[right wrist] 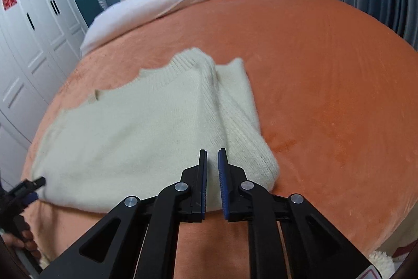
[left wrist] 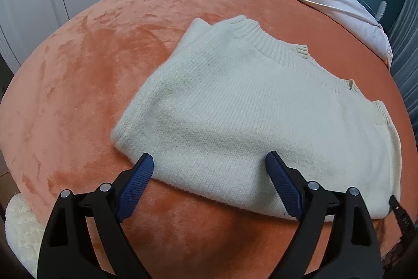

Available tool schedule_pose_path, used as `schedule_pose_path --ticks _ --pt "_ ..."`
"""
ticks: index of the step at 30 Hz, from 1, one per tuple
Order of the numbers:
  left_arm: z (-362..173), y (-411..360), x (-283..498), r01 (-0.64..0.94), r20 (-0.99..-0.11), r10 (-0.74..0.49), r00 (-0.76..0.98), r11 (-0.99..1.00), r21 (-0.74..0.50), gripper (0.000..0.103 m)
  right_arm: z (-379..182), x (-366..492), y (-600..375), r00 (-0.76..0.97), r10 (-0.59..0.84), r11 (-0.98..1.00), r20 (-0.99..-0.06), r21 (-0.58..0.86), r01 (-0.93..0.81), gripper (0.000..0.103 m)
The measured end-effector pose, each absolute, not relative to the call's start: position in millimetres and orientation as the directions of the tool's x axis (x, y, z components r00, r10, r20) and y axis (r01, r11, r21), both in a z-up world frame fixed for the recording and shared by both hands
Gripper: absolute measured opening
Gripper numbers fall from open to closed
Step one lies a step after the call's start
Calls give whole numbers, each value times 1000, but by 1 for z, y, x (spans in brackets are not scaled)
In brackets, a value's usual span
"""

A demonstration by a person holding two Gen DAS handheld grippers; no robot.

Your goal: Fold small clothes

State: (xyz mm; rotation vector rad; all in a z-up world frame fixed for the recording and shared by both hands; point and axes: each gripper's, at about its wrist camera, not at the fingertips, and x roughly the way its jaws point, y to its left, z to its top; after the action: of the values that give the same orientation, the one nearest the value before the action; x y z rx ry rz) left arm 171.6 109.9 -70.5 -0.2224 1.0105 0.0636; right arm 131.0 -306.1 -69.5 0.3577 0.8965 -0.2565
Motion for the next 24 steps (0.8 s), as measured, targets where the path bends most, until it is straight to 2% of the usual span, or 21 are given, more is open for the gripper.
schedule_pose_path --ticks 1,6,9,10,13,17,20,24 --pt "-70 110 171 -155 -847 -52 530 975 -157 86 -73 129 -311 607 -55 899 -793 225 376 7" --pt "-70 113 171 -154 -846 -63 529 973 -169 86 -39 116 -298 661 -66 899 -748 243 365 8" --pt "-70 113 170 -153 -846 -53 531 976 -157 86 -51 124 -292 604 -117 926 -788 133 353 8" --pt "-70 113 169 -154 -846 -53 530 975 -157 86 -65 130 -295 565 -98 926 -819 134 354 9" --pt "-68 116 166 -154 -845 -80 529 970 -189 85 -59 126 -292 577 -97 915 -811 155 372 10" --pt "-52 144 146 -173 -739 -207 641 900 -401 86 -24 119 -262 659 -41 926 -751 219 307 12" --pt "-56 165 144 -267 -758 -189 625 860 -435 86 -12 125 -218 686 33 959 -727 217 184 12" --pt "-81 201 138 -410 -739 -271 616 691 -595 86 -28 151 -157 661 126 974 -740 220 60 12"
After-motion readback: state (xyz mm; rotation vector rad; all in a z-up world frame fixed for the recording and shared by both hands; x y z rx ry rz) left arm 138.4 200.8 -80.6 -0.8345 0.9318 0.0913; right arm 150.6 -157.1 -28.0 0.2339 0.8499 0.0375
